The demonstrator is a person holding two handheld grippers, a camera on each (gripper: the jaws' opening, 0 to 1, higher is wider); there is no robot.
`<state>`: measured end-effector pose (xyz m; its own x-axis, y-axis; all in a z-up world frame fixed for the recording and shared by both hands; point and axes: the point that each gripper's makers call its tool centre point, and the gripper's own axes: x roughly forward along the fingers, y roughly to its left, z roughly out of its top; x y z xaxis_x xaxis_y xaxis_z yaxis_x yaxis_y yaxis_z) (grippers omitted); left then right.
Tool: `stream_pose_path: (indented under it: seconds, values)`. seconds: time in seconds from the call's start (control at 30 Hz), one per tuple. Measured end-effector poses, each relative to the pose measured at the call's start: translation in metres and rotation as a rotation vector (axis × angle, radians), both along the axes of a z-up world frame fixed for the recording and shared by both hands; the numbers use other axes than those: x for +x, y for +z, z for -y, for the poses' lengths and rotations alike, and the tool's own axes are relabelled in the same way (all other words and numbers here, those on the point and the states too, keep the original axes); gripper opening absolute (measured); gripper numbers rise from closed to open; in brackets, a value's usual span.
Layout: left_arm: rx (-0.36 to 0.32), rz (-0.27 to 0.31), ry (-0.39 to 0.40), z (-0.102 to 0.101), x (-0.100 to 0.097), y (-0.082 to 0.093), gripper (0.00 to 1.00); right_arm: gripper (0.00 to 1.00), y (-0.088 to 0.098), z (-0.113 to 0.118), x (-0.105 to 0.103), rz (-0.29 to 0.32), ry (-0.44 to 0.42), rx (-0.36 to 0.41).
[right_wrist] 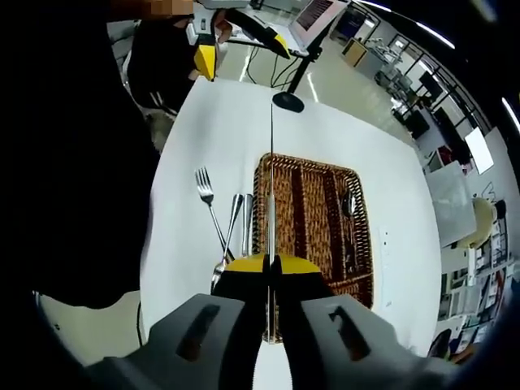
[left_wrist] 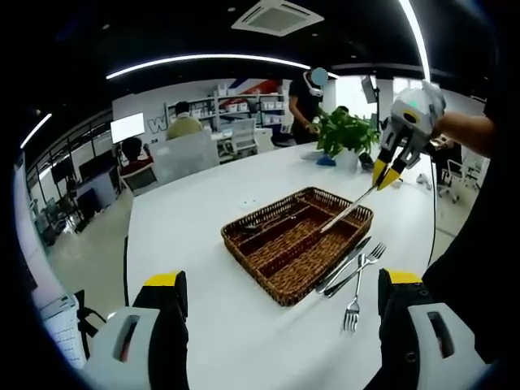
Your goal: Arrange the knives, forks, and spoons in their matching storage slots by inserting each utensil handle-first until every utensil is classified and aligned in the correct compartment
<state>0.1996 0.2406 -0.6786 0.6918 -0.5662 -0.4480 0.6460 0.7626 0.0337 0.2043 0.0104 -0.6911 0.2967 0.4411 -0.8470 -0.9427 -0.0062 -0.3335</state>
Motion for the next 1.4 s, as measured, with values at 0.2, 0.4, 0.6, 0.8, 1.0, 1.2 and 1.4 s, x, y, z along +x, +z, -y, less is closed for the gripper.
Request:
stream_pose_path:
  seconds: [0.2,0.4,0.6,0.8,1.0,1.2,1.4]
  values:
    - [0.001,-0.007,0.007,-0.001,0.0,-0.002,0.99,0.0,0.002,-0.002,0.007,0.008,-0.001,-0.004]
    - [0.009,-0.017,-0.002,-0.002,-0.002,-0.004,0.99,0.0,0.003,-0.003,0.016,0.024,0.003,-0.01]
    - [0.02,0.024,0.019,-0.006,0.001,0.0,0.99,0.0,0.005,-0.004,0.025,0.035,0.0,-0.009]
    - [0.008,-0.002,0.022,-0.008,-0.001,-0.001,0.99,0.0,0.007,-0.004,0.034,0.046,-0.006,-0.012]
    - [-0.008,-0.006,0.03,-0.01,-0.003,0.0,0.99,0.0,0.009,-0.005,0.043,0.066,0.001,-0.018]
    - [-0.011,-0.022,0.033,-0.011,-0.005,-0.003,0.99,0.0,0.014,-0.007,0.057,0.088,0.007,-0.021]
    - [-0.014,-0.023,0.038,-0.012,-0.005,-0.002,0.99,0.0,0.02,-0.009,0.074,0.132,0.008,-0.013]
